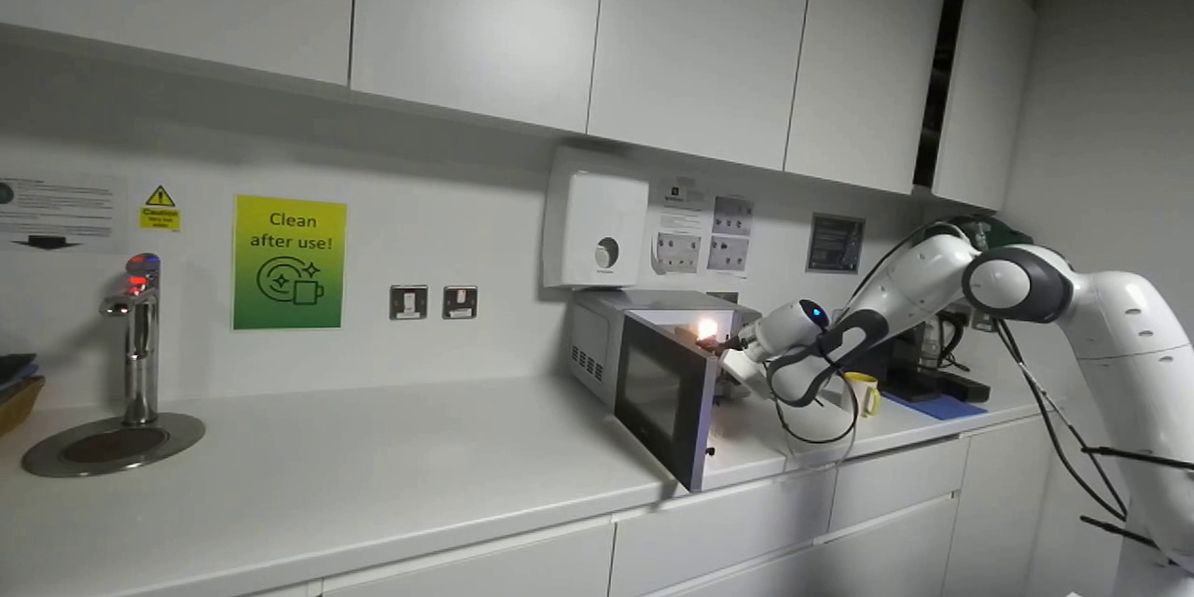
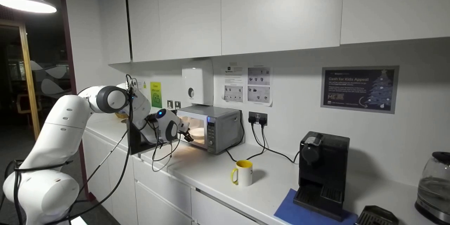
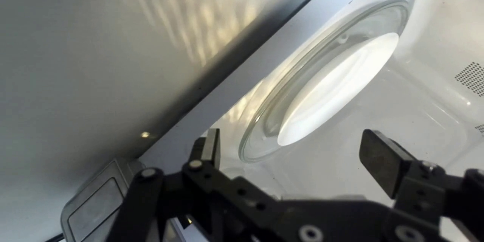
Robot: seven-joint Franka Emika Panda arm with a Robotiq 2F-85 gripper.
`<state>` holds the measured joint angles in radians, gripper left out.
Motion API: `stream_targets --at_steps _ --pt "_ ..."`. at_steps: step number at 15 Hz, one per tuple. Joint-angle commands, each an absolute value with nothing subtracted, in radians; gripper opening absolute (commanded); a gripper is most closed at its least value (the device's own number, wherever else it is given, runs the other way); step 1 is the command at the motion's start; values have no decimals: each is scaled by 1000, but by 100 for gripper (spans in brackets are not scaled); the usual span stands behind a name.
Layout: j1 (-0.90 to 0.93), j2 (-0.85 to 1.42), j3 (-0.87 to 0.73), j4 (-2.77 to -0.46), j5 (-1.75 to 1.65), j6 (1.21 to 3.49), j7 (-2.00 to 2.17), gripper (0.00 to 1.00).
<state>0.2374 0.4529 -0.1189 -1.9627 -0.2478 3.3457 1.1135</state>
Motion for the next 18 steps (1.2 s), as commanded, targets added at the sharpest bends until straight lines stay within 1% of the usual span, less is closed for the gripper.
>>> stream_targets --at_steps 1,4,5,18 --pt "275 492 -147 -1922 -199 3399 1143 100" --pt "266 497 -119 -1919 -182 3411 1146 100" --pt "264 482 -124 -1941 -199 3371 1128 100" --pt "264 487 -118 -1937 -194 3378 1130 100"
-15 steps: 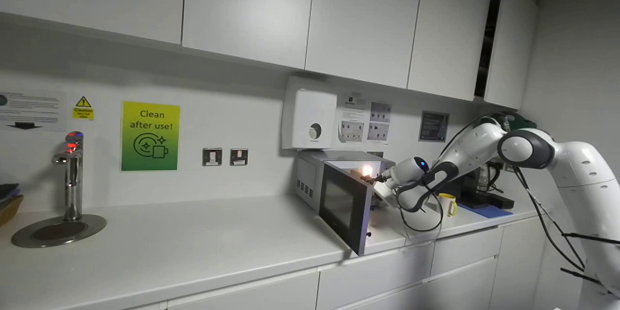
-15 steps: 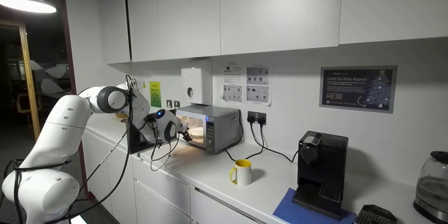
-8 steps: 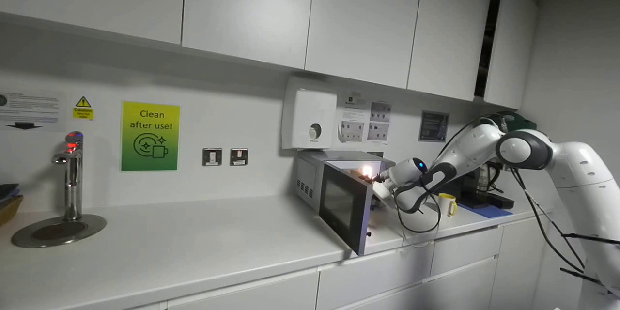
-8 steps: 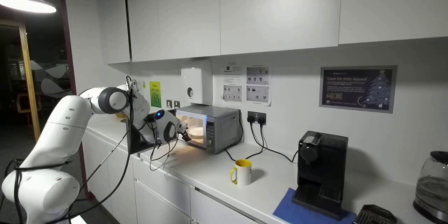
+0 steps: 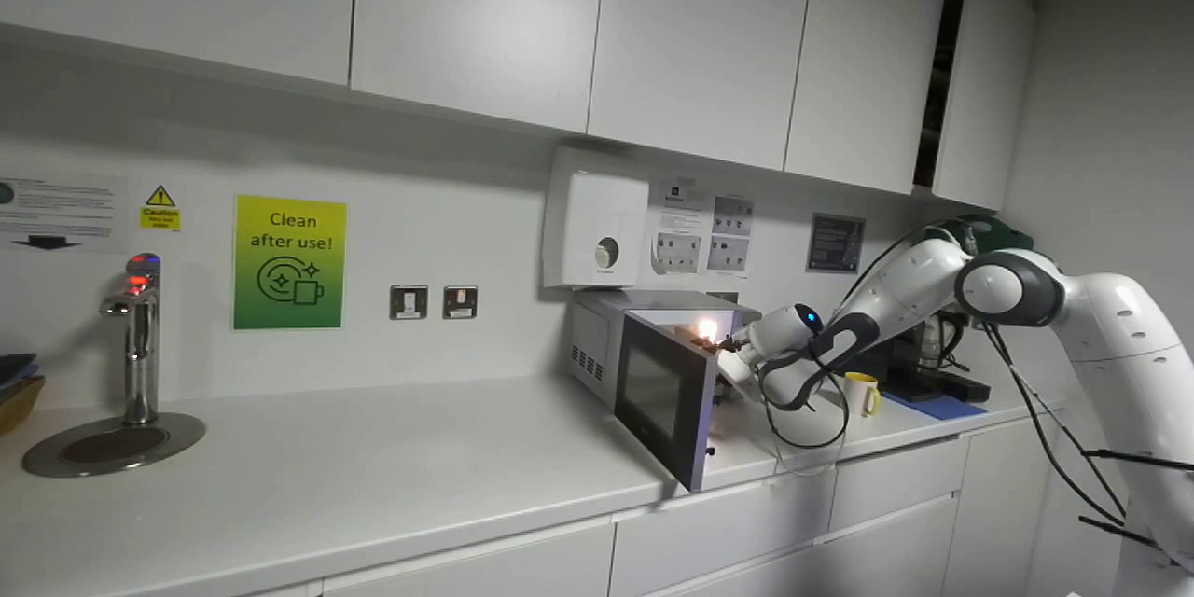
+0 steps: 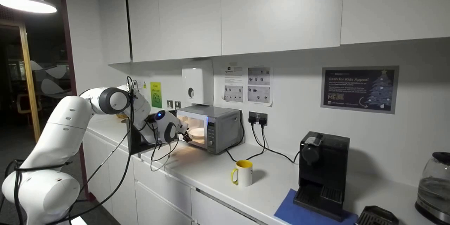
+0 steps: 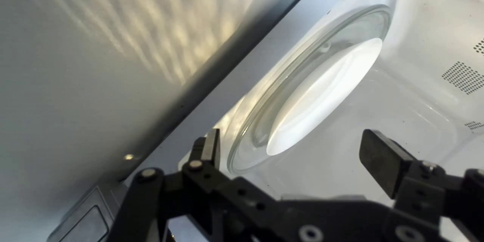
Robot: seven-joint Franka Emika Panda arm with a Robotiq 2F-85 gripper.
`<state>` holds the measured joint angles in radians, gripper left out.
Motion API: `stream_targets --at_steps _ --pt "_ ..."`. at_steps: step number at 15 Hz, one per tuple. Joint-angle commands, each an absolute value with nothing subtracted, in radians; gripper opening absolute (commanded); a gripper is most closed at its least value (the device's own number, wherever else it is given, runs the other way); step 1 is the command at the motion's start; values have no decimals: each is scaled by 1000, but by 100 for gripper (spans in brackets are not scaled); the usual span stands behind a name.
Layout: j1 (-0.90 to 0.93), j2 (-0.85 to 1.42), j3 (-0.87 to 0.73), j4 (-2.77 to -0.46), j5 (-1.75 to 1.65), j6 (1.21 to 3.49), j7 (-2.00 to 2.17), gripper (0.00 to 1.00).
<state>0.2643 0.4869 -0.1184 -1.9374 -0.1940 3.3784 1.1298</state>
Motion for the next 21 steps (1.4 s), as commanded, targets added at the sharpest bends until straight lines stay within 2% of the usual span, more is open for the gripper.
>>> stream_targets --at_steps 1,15,16,21 --pt "266 491 -122 -1934 -185 3387 1137 100" --pt "254 533 -109 -1909 -101 3500 1179 100" --pt "192 533 -14 -1870 13 3456 1058 100" --pt "141 568 86 -1794 162 3455 957 100"
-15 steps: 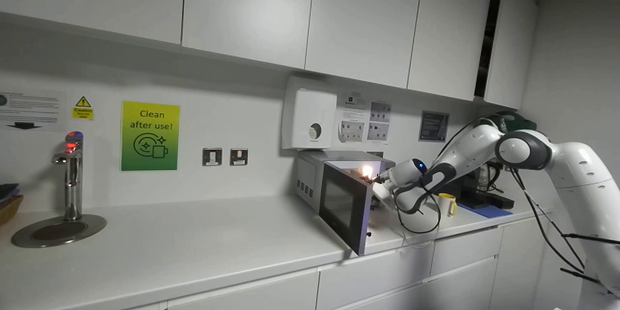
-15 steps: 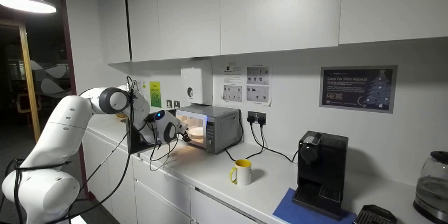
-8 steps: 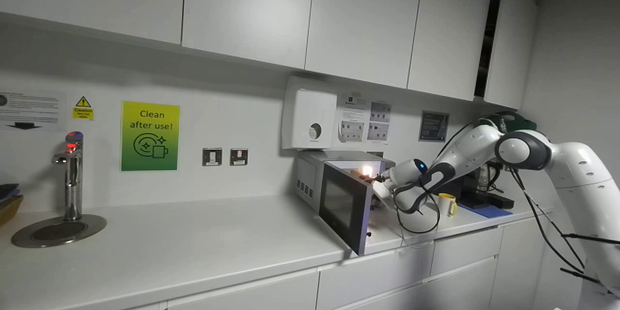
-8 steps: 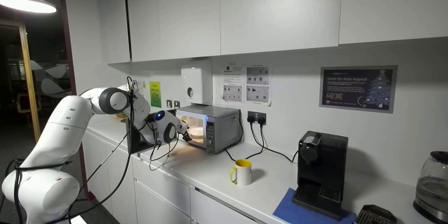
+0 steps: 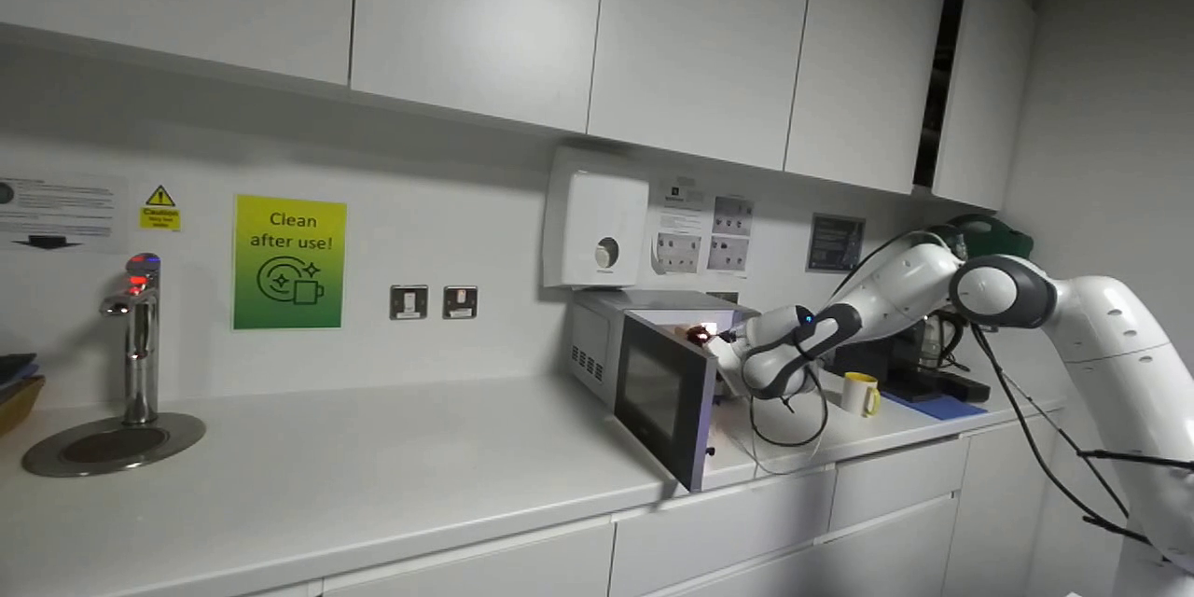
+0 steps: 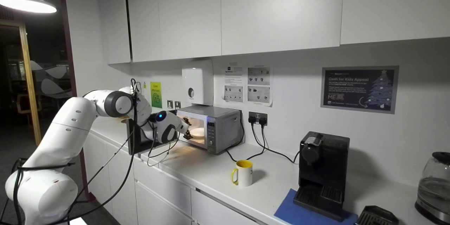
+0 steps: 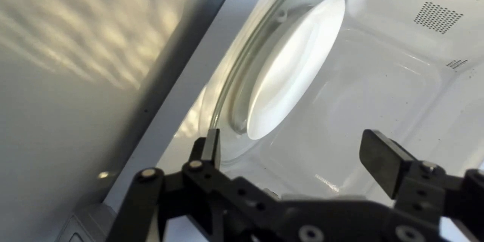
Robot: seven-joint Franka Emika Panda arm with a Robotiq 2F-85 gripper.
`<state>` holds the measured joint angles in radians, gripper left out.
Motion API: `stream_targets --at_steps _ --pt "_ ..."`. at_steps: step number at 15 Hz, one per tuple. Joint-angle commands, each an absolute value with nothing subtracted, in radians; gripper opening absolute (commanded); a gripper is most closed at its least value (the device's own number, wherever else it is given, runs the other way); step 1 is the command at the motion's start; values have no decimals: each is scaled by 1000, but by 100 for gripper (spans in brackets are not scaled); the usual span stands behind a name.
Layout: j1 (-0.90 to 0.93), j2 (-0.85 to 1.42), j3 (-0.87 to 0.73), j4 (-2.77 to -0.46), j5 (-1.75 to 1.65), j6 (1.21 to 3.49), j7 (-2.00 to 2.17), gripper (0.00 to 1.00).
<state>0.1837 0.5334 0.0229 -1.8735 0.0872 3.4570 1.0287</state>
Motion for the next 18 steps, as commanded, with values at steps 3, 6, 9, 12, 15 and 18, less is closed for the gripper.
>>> stream_targets --at_steps 3,6,9,12,15,18 --pt "130 588 120 -1760 217 3456 914 100" --pt "122 601 131 -1773 189 3457 967 100" --pt "108 620 167 -1763 248 3456 900 100" --pt "106 631 172 -1747 269 3456 887 100" --pt "103 641 178 -1727 282 3456 884 100" --pt "104 649 180 -1707 292 3456 885 100"
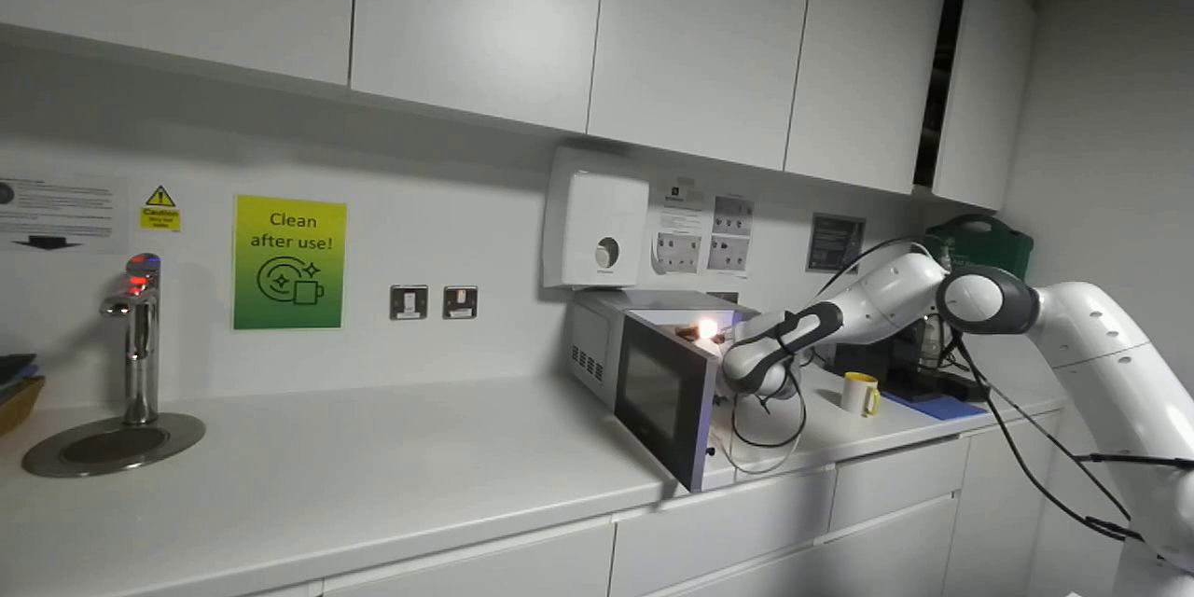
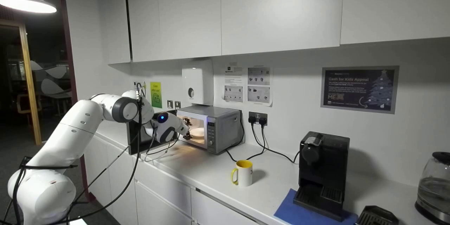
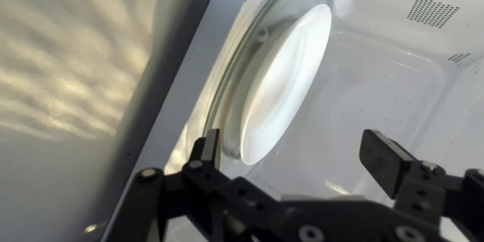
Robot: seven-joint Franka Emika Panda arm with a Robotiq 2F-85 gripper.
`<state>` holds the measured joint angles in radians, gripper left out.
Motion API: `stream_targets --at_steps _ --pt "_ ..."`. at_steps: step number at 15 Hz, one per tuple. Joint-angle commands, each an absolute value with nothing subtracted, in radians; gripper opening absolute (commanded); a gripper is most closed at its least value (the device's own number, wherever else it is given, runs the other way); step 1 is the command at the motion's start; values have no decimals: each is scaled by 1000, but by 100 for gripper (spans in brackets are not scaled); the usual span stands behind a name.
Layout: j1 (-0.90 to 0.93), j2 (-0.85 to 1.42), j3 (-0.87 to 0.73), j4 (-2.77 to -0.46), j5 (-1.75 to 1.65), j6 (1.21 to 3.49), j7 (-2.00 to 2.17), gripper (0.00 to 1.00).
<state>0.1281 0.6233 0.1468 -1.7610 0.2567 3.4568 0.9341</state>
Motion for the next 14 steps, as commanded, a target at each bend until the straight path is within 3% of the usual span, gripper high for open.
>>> stream_targets --at_steps 1,14 --pt "104 650 181 -1705 294 3456 886 100" --pt "102 677 183 -1684 312 3456 886 100"
